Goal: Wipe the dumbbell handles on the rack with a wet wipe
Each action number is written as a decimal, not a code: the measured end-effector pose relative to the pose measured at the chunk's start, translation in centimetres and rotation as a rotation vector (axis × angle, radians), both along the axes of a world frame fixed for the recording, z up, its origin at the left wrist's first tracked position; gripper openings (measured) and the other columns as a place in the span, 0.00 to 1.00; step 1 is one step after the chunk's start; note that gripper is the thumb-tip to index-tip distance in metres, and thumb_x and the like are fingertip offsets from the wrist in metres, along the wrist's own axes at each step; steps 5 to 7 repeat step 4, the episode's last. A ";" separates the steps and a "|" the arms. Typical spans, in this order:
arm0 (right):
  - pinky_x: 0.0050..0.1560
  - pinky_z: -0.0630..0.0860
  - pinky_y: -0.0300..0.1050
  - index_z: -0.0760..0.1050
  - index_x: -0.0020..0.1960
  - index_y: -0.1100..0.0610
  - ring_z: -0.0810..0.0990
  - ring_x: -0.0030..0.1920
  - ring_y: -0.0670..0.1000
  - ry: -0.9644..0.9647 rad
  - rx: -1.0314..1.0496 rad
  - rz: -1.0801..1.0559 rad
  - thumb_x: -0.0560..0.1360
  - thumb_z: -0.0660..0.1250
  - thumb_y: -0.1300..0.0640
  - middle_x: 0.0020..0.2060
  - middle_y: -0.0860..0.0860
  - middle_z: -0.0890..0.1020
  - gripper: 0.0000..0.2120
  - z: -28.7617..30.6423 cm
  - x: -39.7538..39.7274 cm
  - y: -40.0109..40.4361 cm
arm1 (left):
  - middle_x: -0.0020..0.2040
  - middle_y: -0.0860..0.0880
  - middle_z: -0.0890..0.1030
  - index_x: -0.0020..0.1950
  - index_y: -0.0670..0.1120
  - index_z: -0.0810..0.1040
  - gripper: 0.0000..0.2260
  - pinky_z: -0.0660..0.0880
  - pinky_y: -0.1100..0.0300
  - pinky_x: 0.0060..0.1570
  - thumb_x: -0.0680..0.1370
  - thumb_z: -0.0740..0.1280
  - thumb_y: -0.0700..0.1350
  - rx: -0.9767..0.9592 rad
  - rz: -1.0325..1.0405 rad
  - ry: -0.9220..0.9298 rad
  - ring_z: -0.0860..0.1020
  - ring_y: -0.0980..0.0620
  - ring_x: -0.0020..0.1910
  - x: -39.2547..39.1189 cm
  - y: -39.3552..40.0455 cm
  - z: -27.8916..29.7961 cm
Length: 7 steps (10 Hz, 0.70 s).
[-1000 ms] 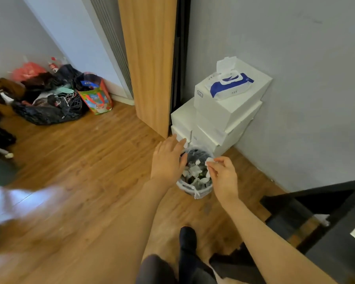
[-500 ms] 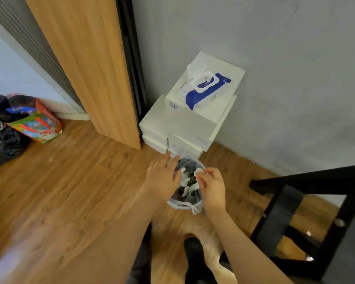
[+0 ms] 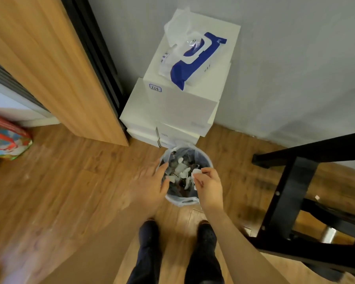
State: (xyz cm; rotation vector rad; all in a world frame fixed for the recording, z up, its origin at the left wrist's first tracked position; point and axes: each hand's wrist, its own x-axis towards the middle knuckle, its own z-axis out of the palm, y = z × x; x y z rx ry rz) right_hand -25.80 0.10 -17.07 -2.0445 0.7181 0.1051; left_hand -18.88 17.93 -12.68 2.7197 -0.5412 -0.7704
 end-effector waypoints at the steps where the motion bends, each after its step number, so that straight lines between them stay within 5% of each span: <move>1: 0.70 0.64 0.39 0.76 0.66 0.58 0.65 0.71 0.54 0.087 -0.121 0.156 0.76 0.70 0.60 0.72 0.56 0.67 0.18 -1.2 0.0 -0.3 | 0.80 0.50 0.56 0.80 0.55 0.55 0.32 0.57 0.50 0.75 0.78 0.40 0.63 0.037 -0.006 0.024 0.58 0.48 0.78 0.0 -0.8 -0.7; 2: 0.75 0.59 0.50 0.58 0.77 0.50 0.49 0.77 0.53 0.206 -0.199 0.275 0.76 0.71 0.53 0.78 0.52 0.51 0.34 -1.1 -0.3 -0.8 | 0.81 0.49 0.51 0.81 0.55 0.51 0.25 0.49 0.50 0.77 0.84 0.47 0.58 0.066 -0.019 0.033 0.51 0.48 0.79 0.2 -1.5 -0.8; 3: 0.76 0.56 0.51 0.51 0.79 0.47 0.46 0.78 0.54 0.271 -0.286 0.393 0.76 0.70 0.49 0.79 0.52 0.46 0.39 -1.2 -1.1 -1.5 | 0.82 0.48 0.47 0.81 0.56 0.46 0.26 0.45 0.51 0.77 0.84 0.49 0.57 0.073 -0.016 0.022 0.46 0.49 0.80 0.3 -2.0 -0.6; 7: 0.75 0.57 0.52 0.53 0.79 0.48 0.46 0.78 0.55 0.309 -0.326 0.480 0.77 0.68 0.49 0.79 0.51 0.45 0.36 -1.2 -1.5 -1.9 | 0.82 0.49 0.45 0.81 0.57 0.45 0.26 0.43 0.51 0.76 0.85 0.49 0.57 0.075 -0.010 0.038 0.44 0.49 0.80 0.4 -2.5 -0.2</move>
